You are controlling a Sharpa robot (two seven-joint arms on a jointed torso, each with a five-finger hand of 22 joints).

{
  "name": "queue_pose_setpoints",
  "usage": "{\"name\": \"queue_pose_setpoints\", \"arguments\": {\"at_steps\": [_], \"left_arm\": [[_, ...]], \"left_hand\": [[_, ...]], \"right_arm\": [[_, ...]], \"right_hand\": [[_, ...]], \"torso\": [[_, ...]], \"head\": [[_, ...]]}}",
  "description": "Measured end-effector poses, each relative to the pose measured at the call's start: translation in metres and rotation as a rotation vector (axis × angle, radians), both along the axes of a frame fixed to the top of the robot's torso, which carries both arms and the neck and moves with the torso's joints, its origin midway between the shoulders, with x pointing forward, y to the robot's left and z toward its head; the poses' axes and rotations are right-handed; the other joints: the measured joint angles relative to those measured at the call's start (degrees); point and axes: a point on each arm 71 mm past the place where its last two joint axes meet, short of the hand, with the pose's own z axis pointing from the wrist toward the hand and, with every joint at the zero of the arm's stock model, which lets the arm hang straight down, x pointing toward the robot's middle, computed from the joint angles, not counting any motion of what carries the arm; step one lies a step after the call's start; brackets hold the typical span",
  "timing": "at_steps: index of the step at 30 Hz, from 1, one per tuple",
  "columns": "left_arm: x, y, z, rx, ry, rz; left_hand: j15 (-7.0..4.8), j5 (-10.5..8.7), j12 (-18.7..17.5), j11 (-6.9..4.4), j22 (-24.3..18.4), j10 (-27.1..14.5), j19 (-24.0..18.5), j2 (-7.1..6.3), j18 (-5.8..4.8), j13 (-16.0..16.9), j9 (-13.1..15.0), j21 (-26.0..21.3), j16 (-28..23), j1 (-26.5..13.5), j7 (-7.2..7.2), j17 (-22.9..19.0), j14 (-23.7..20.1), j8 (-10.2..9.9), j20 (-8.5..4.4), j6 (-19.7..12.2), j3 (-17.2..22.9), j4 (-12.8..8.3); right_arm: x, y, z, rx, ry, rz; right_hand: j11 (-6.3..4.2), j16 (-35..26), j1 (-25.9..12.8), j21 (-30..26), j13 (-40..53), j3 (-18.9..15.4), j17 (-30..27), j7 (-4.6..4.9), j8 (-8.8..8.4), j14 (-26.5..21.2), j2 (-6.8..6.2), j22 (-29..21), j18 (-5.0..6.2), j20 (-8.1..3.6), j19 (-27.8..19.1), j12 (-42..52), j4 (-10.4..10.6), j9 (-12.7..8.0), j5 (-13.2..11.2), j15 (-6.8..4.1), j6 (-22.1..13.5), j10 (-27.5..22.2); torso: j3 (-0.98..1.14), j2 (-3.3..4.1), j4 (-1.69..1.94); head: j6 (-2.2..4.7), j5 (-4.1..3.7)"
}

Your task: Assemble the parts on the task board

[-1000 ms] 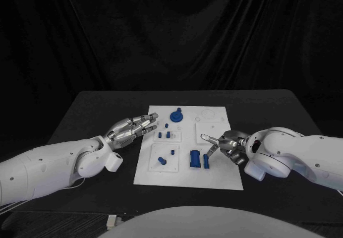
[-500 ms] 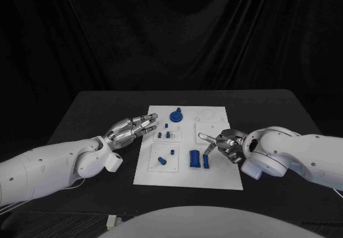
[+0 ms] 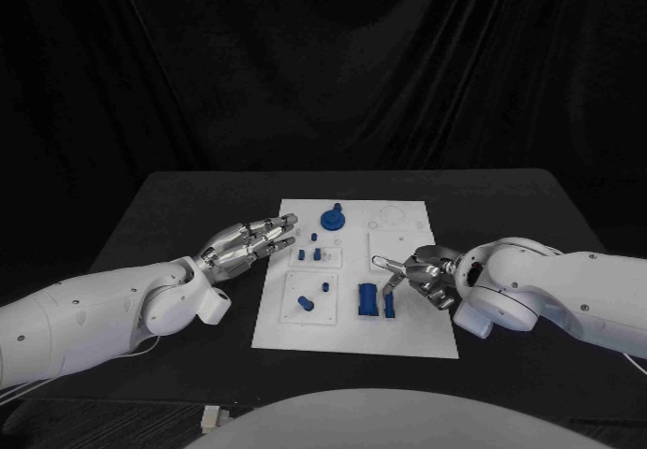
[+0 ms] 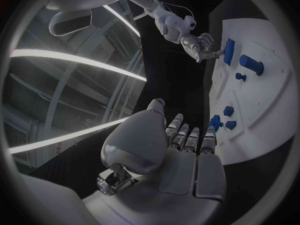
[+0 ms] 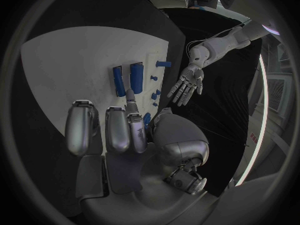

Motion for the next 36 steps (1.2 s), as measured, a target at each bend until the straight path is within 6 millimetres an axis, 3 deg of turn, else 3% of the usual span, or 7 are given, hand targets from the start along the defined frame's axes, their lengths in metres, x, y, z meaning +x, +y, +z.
{"name": "queue_pose_setpoints", "arguments": {"at_steps": [2,19,22,28,36], "left_arm": [[0.000,0.000,0.000,0.000,0.000,0.000],[0.000,-0.001,-0.001,0.000,0.003,-0.003],[0.000,0.000,-0.001,0.001,0.003,-0.003],[0.000,0.000,-0.001,0.001,0.004,-0.003],[0.000,0.001,-0.001,0.002,0.005,-0.003]], "left_hand": [[0.00,0.00,0.0,0.00,0.0,0.0,0.0,0.00,0.00,0.0,0.0,0.0,0.0,0.0,0.00,0.0,0.0,0.0,0.00,0.0,0.0,0.0],[0.00,0.00,0.0,0.19,0.0,0.2,0.0,0.00,0.00,0.0,0.0,0.0,0.0,0.0,0.00,0.0,0.0,0.0,0.00,0.0,0.2,0.2],[0.00,0.00,0.0,0.19,0.0,0.2,0.0,0.00,0.00,0.0,0.0,0.0,0.0,0.0,0.00,0.0,0.0,0.0,0.00,0.0,0.2,0.2],[0.00,0.00,0.0,0.19,0.0,0.2,0.0,0.00,0.00,0.0,0.0,0.0,0.0,0.0,0.00,0.0,0.0,0.2,0.00,0.0,0.2,0.2],[0.00,0.00,0.0,0.19,0.0,0.2,0.0,0.00,0.00,0.0,0.0,0.0,0.0,0.0,0.00,0.0,0.0,0.2,-0.01,0.0,0.2,0.2]], "right_arm": [[0.000,0.000,0.000,-0.004,0.004,0.001],[-0.002,-0.002,0.001,-0.004,0.010,0.006],[-0.005,-0.004,0.002,0.007,0.003,0.010],[-0.009,-0.010,0.010,0.038,-0.027,0.012],[0.000,-0.017,0.030,0.047,-0.097,0.001]], "right_hand": [[0.00,0.0,0.6,0.0,0.0,0.0,-0.3,0.04,-0.16,0.0,0.44,0.0,0.00,0.00,0.0,0.0,0.0,-0.2,0.5,0.00,0.0,0.0],[0.00,0.0,1.7,-0.2,0.0,-0.4,-0.4,0.66,-0.66,0.0,0.37,0.0,0.00,0.00,0.0,0.0,0.1,-1.2,0.9,0.00,-0.7,0.0],[-1.24,0.0,1.7,-0.1,0.0,-1.0,0.0,-0.32,-1.01,0.0,0.37,0.0,0.00,0.00,0.0,0.0,0.2,-1.9,0.9,-0.47,-1.4,0.0],[-1.79,0.0,1.7,0.2,0.0,-1.5,0.5,-1.16,-1.12,0.0,0.37,0.0,0.00,-0.66,0.2,0.0,0.4,-2.1,0.9,-1.04,-1.3,0.1],[-2.27,0.0,1.5,0.2,0.0,-2.2,0.5,-2.17,-1.22,0.0,0.63,0.0,0.01,-1.25,0.0,0.0,0.3,-3.1,-1.1,-1.46,-2.0,0.0]], "torso": [[0.00,0.01,0.01],[-0.01,0.01,-0.02],[-0.01,0.03,-0.02],[-0.01,0.02,-0.02],[-0.01,-0.01,-0.03]], "head": [[0.00,-0.06],[0.00,0.20],[0.00,0.23],[0.00,0.24],[0.00,0.16]]}}
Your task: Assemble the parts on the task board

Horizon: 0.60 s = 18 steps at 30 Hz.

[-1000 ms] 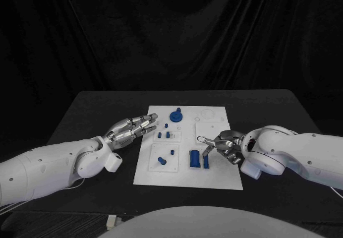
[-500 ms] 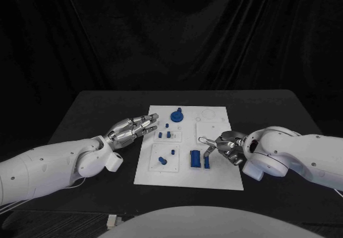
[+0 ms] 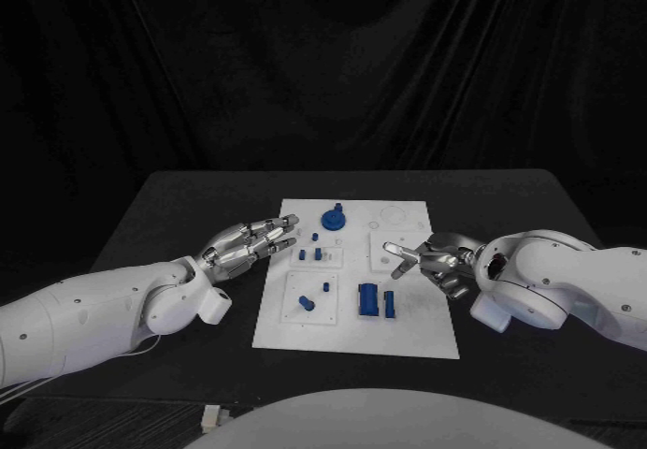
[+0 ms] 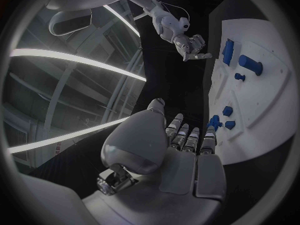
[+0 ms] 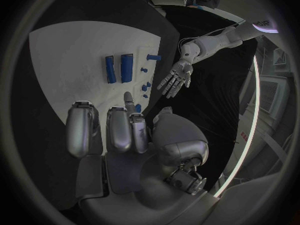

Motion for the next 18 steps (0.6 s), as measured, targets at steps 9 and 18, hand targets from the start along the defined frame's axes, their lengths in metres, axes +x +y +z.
{"name": "queue_pose_setpoints", "arguments": {"at_steps": [9,18], "left_arm": [[-0.0005,0.0000,0.0002,-0.001,0.000,0.000],[-0.0015,0.0009,0.0007,-0.002,0.000,0.001]], "left_hand": [[0.00,0.00,0.0,0.00,0.0,0.0,0.0,0.00,0.00,0.0,0.0,0.0,0.0,0.0,0.00,0.0,0.0,0.0,0.00,0.0,0.2,-0.2],[0.00,0.00,0.0,0.00,0.0,0.0,0.0,-0.22,0.00,0.0,0.0,0.0,0.0,0.2,0.00,0.0,0.0,0.0,0.00,0.0,0.2,-0.2]], "right_arm": [[0.0066,-0.0014,0.0001,-0.081,-0.046,0.036],[0.0062,0.0017,-0.0079,-0.170,-0.052,0.094]], "right_hand": [[-0.22,0.0,-2.7,-0.3,0.0,-0.1,-0.2,-0.04,-0.67,0.0,-0.96,0.0,0.00,-0.40,0.0,0.0,0.1,-1.3,-1.5,-0.40,-2.5,-0.2],[-0.41,0.3,-3.3,-0.3,0.0,-0.1,0.2,0.12,-0.68,0.0,-1.08,0.0,0.00,-0.40,0.0,0.0,0.1,-1.5,-1.5,-0.40,-2.8,0.0]], "torso": [[0.00,-0.01,0.00],[0.00,-0.01,-0.01]], "head": [[0.00,0.03],[0.00,0.17]]}}
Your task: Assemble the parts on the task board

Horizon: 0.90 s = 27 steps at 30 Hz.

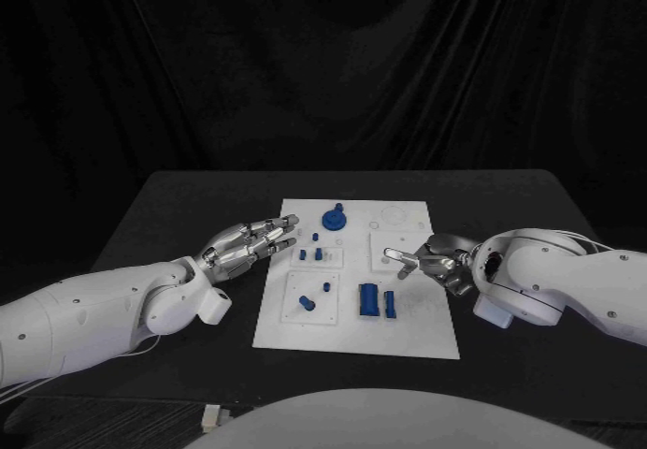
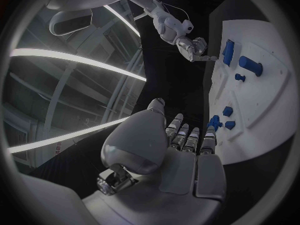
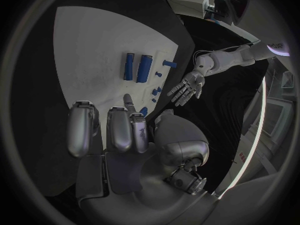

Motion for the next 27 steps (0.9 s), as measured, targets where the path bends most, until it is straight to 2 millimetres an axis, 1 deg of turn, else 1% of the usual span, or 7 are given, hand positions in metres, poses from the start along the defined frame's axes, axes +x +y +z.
{"name": "queue_pose_setpoints", "arguments": {"at_steps": [5,7,9,12,23,25,27], "left_arm": [[0.000,0.000,0.000,0.000,0.000,0.000],[0.000,0.000,0.000,0.000,0.000,0.000],[0.000,0.000,0.000,0.000,0.000,0.000],[0.000,0.000,0.000,0.000,0.000,0.000],[0.000,0.000,0.000,0.001,0.000,0.000],[0.000,0.000,0.000,0.000,0.000,0.000],[0.000,0.000,0.000,0.001,0.001,0.000]], "left_hand": [[0.00,0.00,0.0,0.00,0.0,0.0,0.0,0.00,0.00,0.0,0.0,0.0,0.0,0.0,0.00,0.0,0.0,0.0,0.00,0.0,0.0,0.0],[0.00,0.00,0.0,0.00,0.0,0.0,0.0,0.00,0.00,0.0,0.0,0.0,0.0,0.0,0.00,0.0,0.0,0.0,0.00,0.0,0.0,0.0],[0.00,0.00,0.0,0.00,0.0,0.0,0.0,0.00,0.00,0.0,0.0,0.0,0.0,0.0,0.00,0.0,0.0,0.0,0.00,0.0,0.0,0.0],[0.00,0.00,0.0,0.00,0.0,0.0,0.0,0.00,0.00,0.0,0.0,0.0,0.0,0.0,0.00,0.0,0.0,0.0,0.00,0.0,0.0,0.0],[0.00,0.00,0.0,0.00,0.0,0.0,0.0,0.00,0.00,0.0,0.0,0.0,0.0,0.0,0.00,0.0,0.0,0.0,0.00,0.0,0.0,0.0],[0.00,0.00,0.0,0.00,0.0,0.0,0.0,0.00,0.00,0.0,0.0,0.0,0.0,0.0,0.00,0.0,0.0,0.0,0.00,0.0,0.0,0.0],[0.00,0.00,0.0,0.00,0.0,0.0,0.0,0.00,0.00,0.0,0.0,0.0,0.0,0.0,0.00,0.0,0.0,0.0,0.00,0.0,0.0,0.0]], "right_arm": [[-0.001,0.003,-0.003,-0.028,0.007,0.025],[-0.002,0.003,-0.003,-0.035,0.009,0.032],[-0.002,0.004,-0.004,-0.042,0.010,0.039],[-0.003,0.004,-0.004,-0.048,0.012,0.047],[-0.005,0.009,-0.004,-0.051,0.014,0.071],[-0.005,0.010,-0.005,-0.050,0.015,0.074],[-0.006,0.011,-0.005,-0.050,0.015,0.077]], "right_hand": [[0.00,0.1,-0.1,0.0,0.0,0.0,0.2,0.00,0.00,0.0,0.04,0.0,0.00,0.00,0.0,0.0,0.0,-0.1,0.0,0.00,0.0,0.0],[0.00,0.1,-0.3,0.0,0.0,0.0,0.3,-0.13,0.00,0.0,-0.18,0.0,0.00,0.00,0.0,0.0,0.0,-0.1,0.0,0.00,0.1,0.0],[0.00,0.1,-0.3,0.0,0.0,0.0,0.4,-0.32,0.10,0.0,-0.18,0.0,0.00,0.00,0.0,0.0,0.0,-0.1,0.0,-0.41,0.3,0.0],[0.00,0.1,-0.3,0.0,0.0,0.0,0.4,-0.41,0.25,0.0,-0.18,0.0,0.00,0.00,0.0,0.0,0.0,-0.1,0.0,-0.41,0.4,0.0],[0.00,0.1,-0.3,0.0,0.0,0.0,0.5,-0.41,0.25,0.0,-0.18,0.0,0.00,-0.20,0.2,0.0,0.0,0.0,0.0,-0.41,0.4,0.0],[0.00,0.1,-0.3,0.0,0.0,0.0,0.5,-0.62,0.25,0.0,-0.18,0.0,0.00,-0.20,0.2,0.0,0.0,0.0,0.0,-0.41,0.6,0.0],[0.00,0.1,-0.3,0.0,0.0,0.0,0.5,-0.62,0.25,0.0,-0.17,0.0,0.00,-0.20,0.2,0.0,0.0,0.0,0.0,-0.41,0.6,0.0]], "torso": [[0.00,0.00,0.01],[0.00,0.01,0.02],[0.00,0.01,0.02],[0.00,0.01,0.02],[0.00,0.02,0.03],[0.00,0.01,0.03],[0.00,0.01,0.03]], "head": [[0.00,0.06],[0.00,0.10],[0.00,0.10],[0.00,0.02],[0.00,0.10],[0.00,0.10],[0.00,0.10]]}}
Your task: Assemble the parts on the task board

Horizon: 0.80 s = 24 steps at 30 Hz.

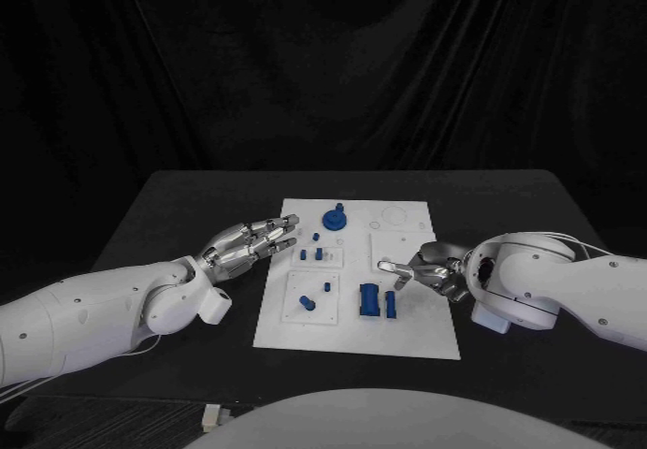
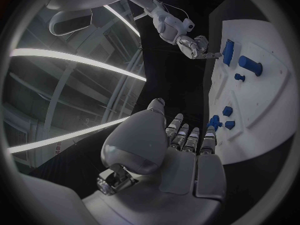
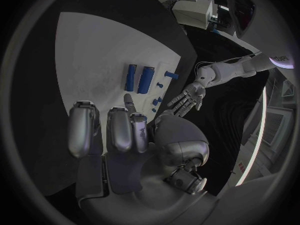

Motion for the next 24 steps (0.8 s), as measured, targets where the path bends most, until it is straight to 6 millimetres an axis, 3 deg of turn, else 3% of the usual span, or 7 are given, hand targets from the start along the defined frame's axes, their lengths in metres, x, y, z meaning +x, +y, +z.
{"name": "queue_pose_setpoints", "arguments": {"at_steps": [19,24], "left_arm": [[0.0003,-0.0006,-0.0004,0.001,0.002,-0.002],[0.0002,-0.0006,-0.0006,0.002,0.004,-0.003]], "left_hand": [[0.00,0.00,0.0,0.00,0.0,0.0,0.0,0.21,0.00,0.0,0.0,0.0,0.0,0.2,0.21,0.0,0.0,0.0,0.00,-0.2,0.0,0.0],[0.00,0.20,0.0,0.00,0.0,0.0,0.0,0.22,0.00,0.0,0.0,0.0,0.0,0.2,0.21,0.0,0.0,0.0,0.00,-0.2,0.0,0.0]], "right_arm": [[-0.0019,0.0055,-0.0073,-0.001,0.012,0.013],[-0.0037,0.0094,-0.0102,0.000,0.021,0.023]], "right_hand": [[0.00,0.0,-0.2,0.0,0.0,-0.2,-0.2,0.26,-0.02,0.0,0.28,0.0,0.01,0.00,0.0,0.0,-0.2,-0.3,0.0,0.00,0.2,0.0],[0.00,0.0,0.5,0.0,0.0,-0.2,-0.6,0.30,-0.02,0.0,0.95,0.0,0.00,-0.20,-0.2,0.0,-0.2,-0.2,0.0,0.00,0.1,0.0]], "torso": [[0.00,0.01,0.00],[0.00,0.01,0.00]], "head": [[0.00,-0.03],[0.00,0.03]]}}
